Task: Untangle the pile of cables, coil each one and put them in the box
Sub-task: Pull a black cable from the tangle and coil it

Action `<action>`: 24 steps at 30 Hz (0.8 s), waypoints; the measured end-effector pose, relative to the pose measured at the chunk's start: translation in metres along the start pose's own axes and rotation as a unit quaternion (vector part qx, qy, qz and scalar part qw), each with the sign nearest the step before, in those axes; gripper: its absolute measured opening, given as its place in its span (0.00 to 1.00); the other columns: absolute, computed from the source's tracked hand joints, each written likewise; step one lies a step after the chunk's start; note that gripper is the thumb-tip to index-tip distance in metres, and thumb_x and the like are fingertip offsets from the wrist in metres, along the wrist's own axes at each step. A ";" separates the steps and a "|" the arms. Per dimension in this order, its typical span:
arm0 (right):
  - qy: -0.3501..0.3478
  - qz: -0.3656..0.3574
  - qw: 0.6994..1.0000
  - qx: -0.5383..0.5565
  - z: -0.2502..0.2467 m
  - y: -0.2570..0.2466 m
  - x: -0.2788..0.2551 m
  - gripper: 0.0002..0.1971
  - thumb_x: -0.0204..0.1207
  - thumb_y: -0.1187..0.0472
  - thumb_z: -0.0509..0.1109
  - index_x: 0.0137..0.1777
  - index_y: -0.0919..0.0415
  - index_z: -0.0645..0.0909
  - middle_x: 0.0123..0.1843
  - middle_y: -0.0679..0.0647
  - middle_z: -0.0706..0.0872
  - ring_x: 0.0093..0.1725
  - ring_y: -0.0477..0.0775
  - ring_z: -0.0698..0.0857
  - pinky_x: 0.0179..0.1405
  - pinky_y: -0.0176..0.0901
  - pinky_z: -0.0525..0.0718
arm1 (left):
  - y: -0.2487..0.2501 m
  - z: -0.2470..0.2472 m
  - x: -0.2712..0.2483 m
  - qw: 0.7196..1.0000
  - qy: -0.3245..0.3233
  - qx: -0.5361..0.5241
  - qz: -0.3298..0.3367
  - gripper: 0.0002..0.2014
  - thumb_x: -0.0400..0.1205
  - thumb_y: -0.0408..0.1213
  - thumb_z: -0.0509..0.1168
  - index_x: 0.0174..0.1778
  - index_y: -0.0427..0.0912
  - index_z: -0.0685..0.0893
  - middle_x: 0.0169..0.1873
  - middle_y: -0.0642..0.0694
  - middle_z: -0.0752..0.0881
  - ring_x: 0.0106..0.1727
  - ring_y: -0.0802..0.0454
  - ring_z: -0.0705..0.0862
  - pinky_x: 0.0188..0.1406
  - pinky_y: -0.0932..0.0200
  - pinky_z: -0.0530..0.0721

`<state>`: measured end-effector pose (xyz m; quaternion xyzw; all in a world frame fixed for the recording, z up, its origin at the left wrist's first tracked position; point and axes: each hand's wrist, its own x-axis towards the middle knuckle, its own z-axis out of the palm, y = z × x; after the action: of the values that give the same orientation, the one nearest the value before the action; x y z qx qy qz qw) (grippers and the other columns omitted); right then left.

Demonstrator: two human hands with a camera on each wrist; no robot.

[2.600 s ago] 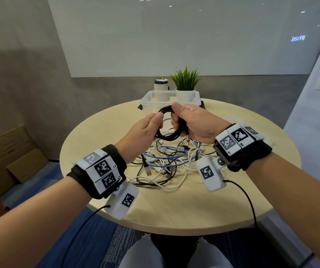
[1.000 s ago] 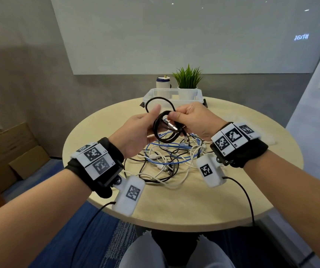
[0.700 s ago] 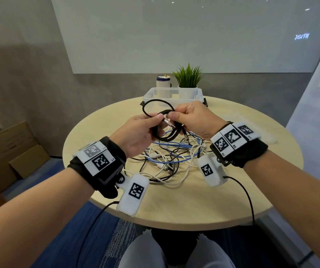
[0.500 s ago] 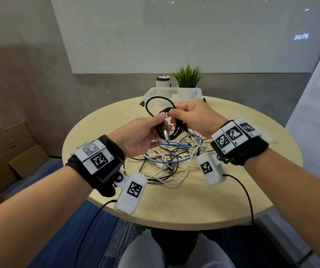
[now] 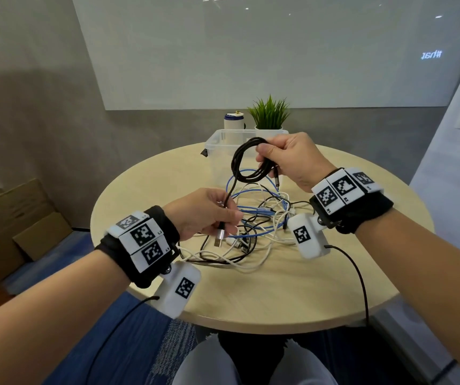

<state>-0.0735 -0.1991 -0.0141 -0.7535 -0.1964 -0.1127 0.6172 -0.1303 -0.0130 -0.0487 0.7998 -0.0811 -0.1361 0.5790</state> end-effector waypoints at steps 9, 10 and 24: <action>-0.036 -0.002 0.999 -0.006 0.003 0.002 -0.003 0.06 0.79 0.67 0.69 0.45 0.56 0.86 0.34 0.56 0.86 0.34 0.57 0.82 0.26 0.38 0.83 | 0.006 -0.002 0.008 0.996 0.056 0.002 0.064 0.08 0.83 0.37 0.64 0.38 0.43 0.77 0.34 0.47 0.89 0.36 0.54 0.85 0.43 0.59 0.79; -0.038 -0.001 0.999 -0.008 0.002 0.003 -0.003 0.06 0.78 0.67 0.69 0.45 0.56 0.86 0.34 0.56 0.85 0.33 0.56 0.82 0.25 0.38 0.82 | 0.006 -0.004 0.008 0.996 0.057 0.033 0.063 0.08 0.82 0.37 0.66 0.38 0.43 0.78 0.34 0.47 0.89 0.34 0.55 0.83 0.38 0.61 0.77; -0.095 0.034 0.995 -0.009 0.000 -0.001 -0.006 0.08 0.80 0.73 0.65 0.49 0.64 0.84 0.32 0.57 0.84 0.34 0.53 0.84 0.26 0.35 0.82 | 0.001 -0.025 0.014 0.963 0.171 0.203 0.037 0.11 0.75 0.27 0.72 0.31 0.39 0.78 0.26 0.44 0.81 0.32 0.47 0.85 0.52 0.42 0.88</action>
<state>-0.0788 -0.2002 -0.0157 -0.7725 -0.2272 -0.0211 0.5926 -0.1092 0.0049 -0.0424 0.9085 -0.0360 0.0436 0.4140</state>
